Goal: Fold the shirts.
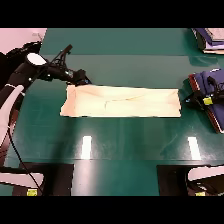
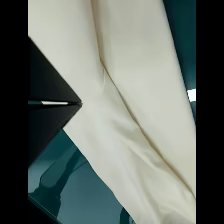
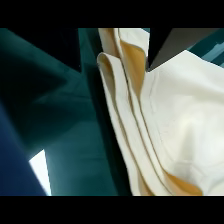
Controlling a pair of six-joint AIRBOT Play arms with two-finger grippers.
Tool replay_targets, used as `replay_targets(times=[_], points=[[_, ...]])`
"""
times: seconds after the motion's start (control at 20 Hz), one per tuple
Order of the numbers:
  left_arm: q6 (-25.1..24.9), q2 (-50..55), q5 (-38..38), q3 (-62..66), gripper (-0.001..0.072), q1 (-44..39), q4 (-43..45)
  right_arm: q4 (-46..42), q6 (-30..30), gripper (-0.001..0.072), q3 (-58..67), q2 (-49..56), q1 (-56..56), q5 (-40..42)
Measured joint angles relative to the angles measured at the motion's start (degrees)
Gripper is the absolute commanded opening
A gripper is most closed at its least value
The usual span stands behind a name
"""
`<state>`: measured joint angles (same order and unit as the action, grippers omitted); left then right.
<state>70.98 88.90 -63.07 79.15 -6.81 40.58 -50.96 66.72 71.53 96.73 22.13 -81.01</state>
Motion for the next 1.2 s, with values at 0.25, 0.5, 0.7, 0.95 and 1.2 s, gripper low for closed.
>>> replay_targets(times=[0.25,0.5,0.7,0.95,1.2], points=[[0.37,0.26,3.52,0.00,0.0027,-6.27,1.29,6.51,-4.04,0.0452,-2.84,2.49,-1.84,0.81],[2.51,2.05,6.29,0.07,0.0027,-11.91,2.95,6.21,-5.38,0.0018,-0.42,5.11,-6.38,0.11],[3.69,6.29,6.91,2.27,0.0027,-15.63,3.39,7.19,-5.53,0.0017,4.90,5.18,-8.79,-6.38],[6.16,14.95,5.99,12.07,0.0027,-19.06,3.78,7.74,-0.76,0.0017,14.45,-1.01,-13.14,-11.67],[9.53,22.10,4.57,20.63,0.0027,-21.03,4.48,7.93,5.29,0.0017,25.92,-7.23,-20.28,-12.13]])
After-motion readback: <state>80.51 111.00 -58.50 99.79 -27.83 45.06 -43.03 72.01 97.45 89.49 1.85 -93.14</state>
